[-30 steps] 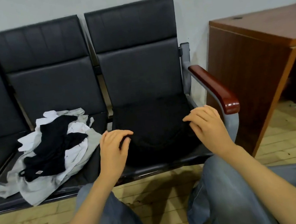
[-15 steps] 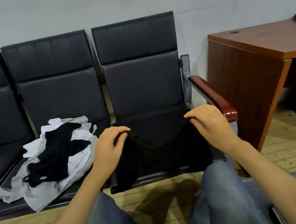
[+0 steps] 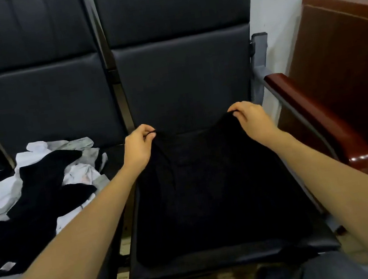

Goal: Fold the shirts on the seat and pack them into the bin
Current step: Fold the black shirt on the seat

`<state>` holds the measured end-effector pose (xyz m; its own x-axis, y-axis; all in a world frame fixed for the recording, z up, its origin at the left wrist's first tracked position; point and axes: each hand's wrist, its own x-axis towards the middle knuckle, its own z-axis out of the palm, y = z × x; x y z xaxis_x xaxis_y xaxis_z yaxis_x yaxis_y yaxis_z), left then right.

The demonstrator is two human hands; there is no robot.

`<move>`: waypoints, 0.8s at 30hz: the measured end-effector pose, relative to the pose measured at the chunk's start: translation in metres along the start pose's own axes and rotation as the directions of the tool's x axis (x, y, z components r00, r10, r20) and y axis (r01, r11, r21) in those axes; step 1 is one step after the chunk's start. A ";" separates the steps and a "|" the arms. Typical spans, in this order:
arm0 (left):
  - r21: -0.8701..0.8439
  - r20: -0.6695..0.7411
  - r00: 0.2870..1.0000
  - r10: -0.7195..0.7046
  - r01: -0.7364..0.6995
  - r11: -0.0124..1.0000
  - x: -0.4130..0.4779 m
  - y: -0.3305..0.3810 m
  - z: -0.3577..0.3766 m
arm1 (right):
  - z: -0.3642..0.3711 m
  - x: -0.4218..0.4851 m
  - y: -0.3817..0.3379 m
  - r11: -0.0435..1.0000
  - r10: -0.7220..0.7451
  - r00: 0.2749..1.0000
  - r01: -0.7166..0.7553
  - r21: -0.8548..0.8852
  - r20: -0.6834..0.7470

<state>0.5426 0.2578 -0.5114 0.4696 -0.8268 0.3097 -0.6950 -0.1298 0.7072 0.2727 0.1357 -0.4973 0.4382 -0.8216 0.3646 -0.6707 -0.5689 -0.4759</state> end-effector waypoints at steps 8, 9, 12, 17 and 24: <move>0.208 0.134 0.983 -0.126 0.097 0.973 0.071 -0.085 0.103 | 0.117 0.054 0.077 0.982 0.166 0.969 -0.146 -0.121 0.185; 0.237 0.146 0.979 -0.146 0.108 0.965 0.075 -0.093 0.113 | 0.127 0.057 0.084 0.976 0.196 0.961 -0.172 -0.131 0.194; 0.307 0.154 0.969 -0.191 0.137 0.942 0.079 -0.114 0.133 | 0.151 0.058 0.098 0.959 0.270 0.945 -0.247 -0.135 0.185; 0.259 0.091 0.979 -0.180 0.151 0.954 0.074 -0.131 0.141 | 0.163 0.051 0.101 0.959 0.284 0.950 -0.278 -0.065 0.133; 0.154 0.215 0.955 -0.204 0.173 0.973 -0.028 -0.097 0.075 | 0.105 -0.027 0.084 0.954 0.297 0.937 -0.298 -0.020 0.186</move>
<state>0.5557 0.2522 -0.6365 0.4732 -0.8808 0.0147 -0.6783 -0.3536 0.6440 0.2675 0.1060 -0.6315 0.3230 -0.9450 0.0513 -0.7825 -0.2972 -0.5472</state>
